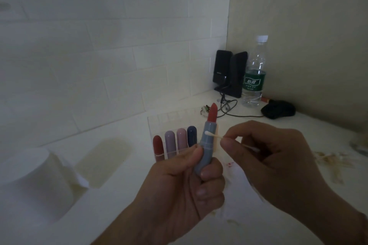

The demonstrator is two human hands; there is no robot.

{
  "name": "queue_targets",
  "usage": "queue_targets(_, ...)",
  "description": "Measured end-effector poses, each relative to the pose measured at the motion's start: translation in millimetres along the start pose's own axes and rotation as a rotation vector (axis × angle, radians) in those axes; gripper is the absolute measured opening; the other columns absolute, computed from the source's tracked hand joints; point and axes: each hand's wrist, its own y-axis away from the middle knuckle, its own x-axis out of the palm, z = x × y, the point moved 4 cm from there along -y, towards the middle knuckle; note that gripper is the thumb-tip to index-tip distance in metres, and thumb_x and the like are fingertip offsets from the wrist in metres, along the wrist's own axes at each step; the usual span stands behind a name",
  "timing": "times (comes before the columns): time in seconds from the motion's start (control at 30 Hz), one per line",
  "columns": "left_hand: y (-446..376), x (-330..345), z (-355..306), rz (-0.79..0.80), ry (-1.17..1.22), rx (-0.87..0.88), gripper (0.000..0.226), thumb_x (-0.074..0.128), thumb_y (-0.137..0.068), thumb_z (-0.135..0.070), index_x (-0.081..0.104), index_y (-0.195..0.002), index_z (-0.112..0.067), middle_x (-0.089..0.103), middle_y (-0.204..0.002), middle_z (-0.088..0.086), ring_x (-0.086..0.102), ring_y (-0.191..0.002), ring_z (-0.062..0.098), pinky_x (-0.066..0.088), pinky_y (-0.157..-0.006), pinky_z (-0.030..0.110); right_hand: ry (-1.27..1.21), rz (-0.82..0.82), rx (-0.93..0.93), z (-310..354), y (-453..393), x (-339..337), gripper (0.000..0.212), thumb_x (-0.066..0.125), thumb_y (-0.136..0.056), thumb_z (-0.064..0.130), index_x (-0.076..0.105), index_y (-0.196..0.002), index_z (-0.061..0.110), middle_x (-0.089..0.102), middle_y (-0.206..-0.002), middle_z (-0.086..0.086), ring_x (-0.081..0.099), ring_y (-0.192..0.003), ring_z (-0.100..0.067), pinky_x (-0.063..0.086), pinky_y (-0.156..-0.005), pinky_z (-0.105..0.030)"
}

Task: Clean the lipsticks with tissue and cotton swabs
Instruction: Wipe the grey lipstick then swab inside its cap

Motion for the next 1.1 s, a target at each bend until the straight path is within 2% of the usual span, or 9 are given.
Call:
queue_targets(0.13, -0.2, -0.9, 2.1, 0.025, -0.031, -0.019, 0.02, 0.048, -0.096, -0.019, 0.034, -0.11, -0.013, 0.052, -0.076, 0.006, 0.044, -0.059, 0.014, 0.03, -0.058, 0.025, 0.025, -0.044, 0.015, -0.7, -2.3, -1.8, 0.007, 0.053, -0.086, 0.037, 0.057, -0.083, 0.032, 0.034, -0.049, 0.026, 0.042, -0.045, 0.005, 0.03, -0.047, 0.002)
queue_targets(0.3, -0.3, -2.3, 2.2, 0.016, -0.014, -0.024, 0.015, 0.046, -0.097, -0.021, 0.038, -0.106, -0.011, 0.05, -0.075, 0.006, 0.044, -0.059, 0.014, 0.031, -0.058, 0.026, 0.028, 0.048, 0.027, -3.0, 0.5, 2.3, 0.017, 0.053, -0.084, 0.042, 0.063, -0.079, 0.029, 0.039, -0.045, 0.019, 0.042, -0.043, 0.0, 0.031, -0.047, 0.0)
queue_targets(0.4, -0.3, -2.7, 2.2, 0.013, -0.002, -0.029, 0.016, 0.046, -0.096, -0.021, 0.038, -0.106, -0.012, 0.051, -0.075, 0.006, 0.045, -0.059, 0.014, 0.033, -0.058, 0.025, 0.047, 0.011, 0.039, -4.8, -0.6, -1.0, 0.017, 0.054, -0.085, 0.041, 0.062, -0.079, 0.028, 0.041, -0.044, 0.016, 0.043, -0.043, 0.0, 0.032, -0.046, -0.001)
queue_targets(0.53, -0.3, -4.3, 1.9, 0.011, 0.048, -0.036, 0.017, 0.047, -0.096, -0.02, 0.052, -0.101, -0.005, 0.05, -0.075, 0.01, 0.047, -0.059, 0.017, 0.036, -0.058, 0.028, 0.046, 0.054, 0.037, -6.0, 0.0, 1.0, 0.01, 0.063, -0.082, 0.038, 0.064, -0.079, 0.029, 0.036, -0.045, 0.023, 0.042, -0.042, 0.001, 0.032, -0.047, 0.0)
queue_targets(0.67, -0.5, -6.4, 1.3, 0.007, 0.055, -0.021, 0.025, 0.044, -0.098, -0.022, 0.059, -0.101, -0.002, 0.049, -0.077, 0.011, 0.047, -0.059, 0.019, 0.035, -0.058, 0.029, 0.026, 0.051, 0.062, -7.2, -0.4, 0.2, 0.016, 0.056, -0.085, 0.044, 0.062, -0.079, 0.031, 0.037, -0.043, 0.018, 0.042, -0.041, -0.001, 0.032, -0.046, -0.002)
queue_targets(0.8, -1.1, -9.0, 0.4, -0.03, 0.032, 0.002, 0.027, 0.044, -0.097, -0.022, 0.056, -0.106, -0.001, 0.047, -0.076, 0.011, 0.043, -0.056, 0.017, 0.035, -0.055, 0.028, 0.021, 0.076, 0.05, -7.8, 0.7, 1.3, 0.013, 0.062, -0.084, 0.039, 0.063, -0.076, 0.029, 0.036, -0.042, 0.018, 0.039, -0.038, -0.003, 0.029, -0.045, -0.002)
queue_targets(0.87, -0.9, -8.8, 0.0, -0.018, 0.031, 0.007, 0.03, 0.043, -0.096, -0.023, 0.059, -0.102, 0.001, 0.048, -0.075, 0.01, 0.043, -0.055, 0.017, 0.035, -0.054, 0.027, 0.033, 0.045, 0.061, -8.1, -0.5, -0.8, 0.016, 0.063, -0.085, 0.041, 0.062, -0.076, 0.028, 0.033, -0.042, 0.021, 0.039, -0.039, -0.002, 0.03, -0.044, -0.002)
queue_targets(0.97, -0.3, -6.8, -0.7, -0.07, -0.006, 0.02, 0.032, 0.045, -0.092, -0.024, 0.064, -0.092, 0.001, 0.046, -0.071, 0.008, 0.041, -0.051, 0.014, 0.035, -0.05, 0.025, 0.041, 0.085, 0.032, -7.5, -0.2, -1.0, 0.012, 0.067, -0.084, 0.037, 0.061, -0.074, 0.031, 0.032, -0.041, 0.023, 0.038, -0.038, -0.002, 0.028, -0.044, -0.001)
queue_targets(1.1, 1.4, -11.0, -4.4, -0.204, 0.019, 0.035, 0.03, 0.046, -0.096, -0.022, 0.062, -0.08, -0.003, 0.038, -0.061, 0.003, 0.034, -0.038, 0.011, 0.027, -0.04, 0.02, -0.007, -0.031, 0.081, -10.7, -0.9, -12.7, 0.016, 0.065, -0.082, 0.035, 0.06, -0.069, 0.028, 0.049, -0.048, 0.006, 0.043, -0.041, -0.002, 0.032, -0.044, -0.002)
